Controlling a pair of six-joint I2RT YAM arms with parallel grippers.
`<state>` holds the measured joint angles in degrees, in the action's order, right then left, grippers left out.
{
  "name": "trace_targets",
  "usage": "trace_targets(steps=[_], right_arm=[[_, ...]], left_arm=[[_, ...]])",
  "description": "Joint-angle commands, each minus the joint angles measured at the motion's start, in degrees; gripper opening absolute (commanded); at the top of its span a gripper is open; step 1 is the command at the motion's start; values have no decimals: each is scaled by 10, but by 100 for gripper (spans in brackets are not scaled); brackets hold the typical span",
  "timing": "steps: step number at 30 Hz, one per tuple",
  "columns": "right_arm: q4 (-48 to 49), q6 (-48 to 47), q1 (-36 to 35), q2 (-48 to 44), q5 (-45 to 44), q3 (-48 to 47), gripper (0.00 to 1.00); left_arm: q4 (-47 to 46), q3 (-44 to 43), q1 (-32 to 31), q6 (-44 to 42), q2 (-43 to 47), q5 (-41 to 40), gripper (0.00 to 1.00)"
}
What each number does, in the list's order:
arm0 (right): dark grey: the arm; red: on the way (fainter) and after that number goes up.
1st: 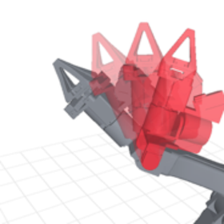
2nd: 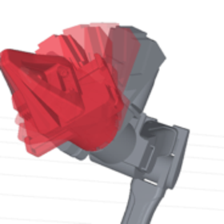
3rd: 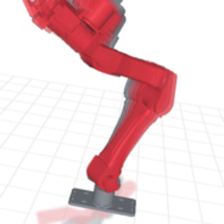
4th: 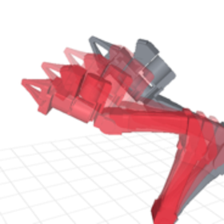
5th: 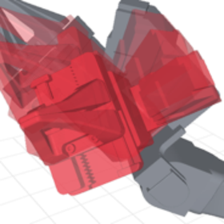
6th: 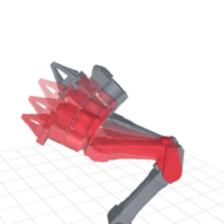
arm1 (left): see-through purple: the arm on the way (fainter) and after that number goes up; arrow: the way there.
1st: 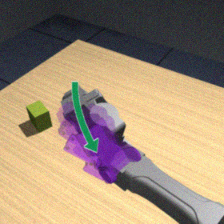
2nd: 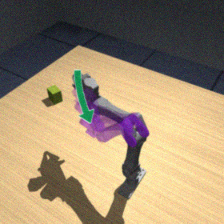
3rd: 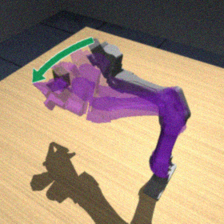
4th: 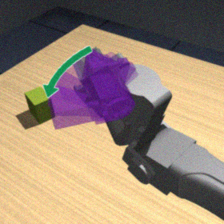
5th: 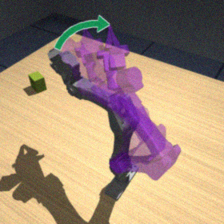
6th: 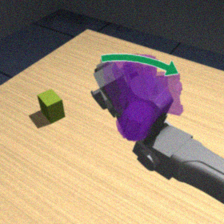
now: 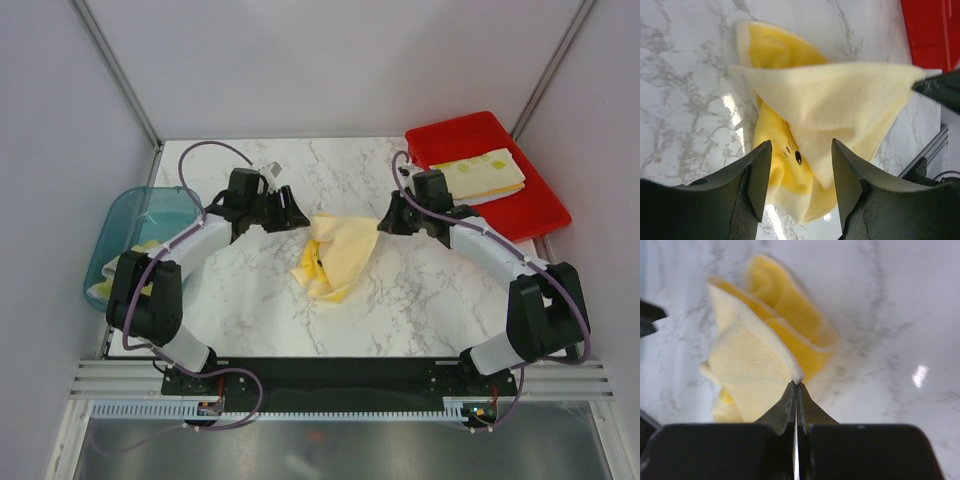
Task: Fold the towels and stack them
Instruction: Flatten out the crumpled towel
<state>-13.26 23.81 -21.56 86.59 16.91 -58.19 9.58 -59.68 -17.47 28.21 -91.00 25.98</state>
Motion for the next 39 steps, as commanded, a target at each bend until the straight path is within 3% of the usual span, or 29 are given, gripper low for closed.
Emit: trace_targets(steps=[1,4,10,16,19,22,26,31,38,39], right_arm=[[-129,-50,57,-19,-85,-16,0],[-171,-62,82,-23,-132,-19,0],[-167,-67,99,-41,-127,6,0],[-144,-53,102,-48,-104,19,0],[-137,-49,101,-45,-100,19,0],[-136,-50,102,-38,-101,13,0],[-131,-48,102,-27,-102,8,0],[-127,-47,101,-25,-105,6,0],[-121,-47,101,-33,-97,9,0],[-121,-47,100,-34,-98,10,0]], left_arm=[[-71,-3,-46,-67,6,21,59],[-49,-43,-52,-101,-31,21,59],[2,-147,-54,-162,-141,5,59],[56,-305,-54,-229,-250,6,60],[112,-425,-54,-249,-330,16,60],[128,-479,-54,-245,-384,34,60],[146,-510,-60,-226,-424,63,59],[163,-507,-91,-221,-443,6,59],[168,-498,-113,-198,-468,0,57],[167,-499,-114,-195,-469,5,53]])
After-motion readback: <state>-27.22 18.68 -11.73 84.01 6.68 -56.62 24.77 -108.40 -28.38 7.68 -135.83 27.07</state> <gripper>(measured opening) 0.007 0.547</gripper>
